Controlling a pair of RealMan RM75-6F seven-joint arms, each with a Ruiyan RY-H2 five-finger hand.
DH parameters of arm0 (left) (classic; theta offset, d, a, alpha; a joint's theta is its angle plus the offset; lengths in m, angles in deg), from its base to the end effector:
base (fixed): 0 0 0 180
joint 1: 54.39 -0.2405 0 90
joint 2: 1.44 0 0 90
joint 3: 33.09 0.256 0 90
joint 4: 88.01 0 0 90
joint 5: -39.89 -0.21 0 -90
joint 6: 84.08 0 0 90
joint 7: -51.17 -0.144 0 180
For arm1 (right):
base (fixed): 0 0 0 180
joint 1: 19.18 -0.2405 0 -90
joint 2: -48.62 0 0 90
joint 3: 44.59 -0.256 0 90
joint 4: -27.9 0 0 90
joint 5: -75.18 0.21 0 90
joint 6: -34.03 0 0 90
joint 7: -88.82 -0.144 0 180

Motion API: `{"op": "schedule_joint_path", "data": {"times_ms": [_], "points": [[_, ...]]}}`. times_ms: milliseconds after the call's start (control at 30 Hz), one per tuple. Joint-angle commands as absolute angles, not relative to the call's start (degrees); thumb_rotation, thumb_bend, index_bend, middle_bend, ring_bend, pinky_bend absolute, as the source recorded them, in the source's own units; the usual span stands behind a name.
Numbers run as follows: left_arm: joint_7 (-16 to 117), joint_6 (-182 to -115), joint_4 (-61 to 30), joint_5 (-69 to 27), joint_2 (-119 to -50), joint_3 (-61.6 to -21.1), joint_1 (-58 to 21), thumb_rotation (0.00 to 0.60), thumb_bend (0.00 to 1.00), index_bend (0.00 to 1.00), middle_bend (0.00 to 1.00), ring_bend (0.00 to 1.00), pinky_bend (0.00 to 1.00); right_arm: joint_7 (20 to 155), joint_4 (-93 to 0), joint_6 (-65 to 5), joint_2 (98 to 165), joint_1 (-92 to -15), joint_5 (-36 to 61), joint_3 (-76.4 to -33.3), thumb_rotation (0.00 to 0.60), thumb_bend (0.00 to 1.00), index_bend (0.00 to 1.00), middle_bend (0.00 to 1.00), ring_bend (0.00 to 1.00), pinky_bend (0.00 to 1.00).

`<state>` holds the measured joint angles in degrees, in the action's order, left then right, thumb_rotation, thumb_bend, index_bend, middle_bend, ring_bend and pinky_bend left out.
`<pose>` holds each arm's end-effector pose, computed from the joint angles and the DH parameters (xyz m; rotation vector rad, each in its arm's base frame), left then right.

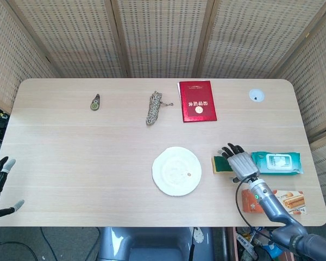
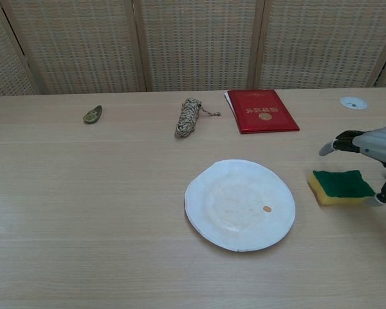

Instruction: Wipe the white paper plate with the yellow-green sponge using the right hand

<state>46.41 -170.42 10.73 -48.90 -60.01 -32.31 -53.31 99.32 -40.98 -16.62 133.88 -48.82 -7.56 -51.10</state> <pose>-0.3041 0.1465 0.1713 -1.4354 -0.9030 -0.8042 -0.2762 -0.3194 0.0109 1.9204 -0.8090 0.6336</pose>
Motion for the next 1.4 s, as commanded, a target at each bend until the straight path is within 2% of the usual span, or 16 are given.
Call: {"op": "schedule_joint_path", "data": {"times_ms": [33, 300, 567, 633, 833, 1033, 1233, 1400], "points": [[46.03, -169.72, 11.00, -48.42, -59.99, -32.42, -52.95, 0.600, 0.00, 0.00, 0.00, 0.00, 0.00, 99.40, -37.97, -15.33, 136.72, -50.25, -6.48, -50.96, 0.600, 0.15, 0.14, 0.16, 0.00, 0.24], [45.88, -168.40, 11.24, -47.24, -60.02, -32.80, -52.26, 0.600, 0.00, 0.00, 0.00, 0.00, 0.00, 99.25, -32.43, -13.53, 141.16, -52.32, -4.99, -51.29, 0.600, 0.16, 0.18, 0.21, 0.07, 0.33], [46.09, -167.46, 11.31, -46.31, -59.89, -33.04, -51.74, 0.600, 0.00, 0.00, 0.00, 0.00, 0.00, 95.68, -26.65, -15.60, 144.41, -52.84, -6.41, -50.31, 0.600, 0.26, 0.36, 0.41, 0.29, 0.54], [46.18, -167.30, 11.31, -46.17, -59.92, -33.10, -51.62, 0.600, 0.00, 0.00, 0.00, 0.00, 0.00, 93.88, -25.10, -17.28, 145.24, -52.98, -7.82, -49.83, 0.600, 0.29, 0.40, 0.45, 0.33, 0.56], [45.80, -166.50, 11.33, -45.53, -60.03, -33.14, -51.22, 0.600, 0.00, 0.00, 0.00, 0.00, 0.00, 87.97, -23.87, -22.89, 145.82, -53.38, -11.48, -49.17, 0.600, 0.30, 0.42, 0.47, 0.34, 0.56], [45.51, -165.60, 11.51, -44.84, -60.00, -33.11, -50.85, 0.600, 0.00, 0.00, 0.00, 0.00, 0.00, 80.44, -29.59, -28.48, 142.69, -54.16, -14.92, -49.33, 0.600, 0.30, 0.42, 0.47, 0.34, 0.45], [45.16, -164.76, 11.70, -44.24, -60.04, -33.16, -50.40, 0.600, 0.00, 0.00, 0.00, 0.00, 0.00, 75.20, -35.37, -32.32, 140.58, -55.60, -19.47, -48.15, 0.600, 0.31, 0.42, 0.47, 0.34, 0.45], [44.96, -164.10, 11.72, -43.70, -60.10, -33.26, -50.03, 0.600, 0.00, 0.00, 0.00, 0.00, 0.00, 74.73, -35.31, -33.38, 142.22, -57.42, -22.35, -47.34, 0.600, 0.31, 0.42, 0.47, 0.34, 0.45]]}}
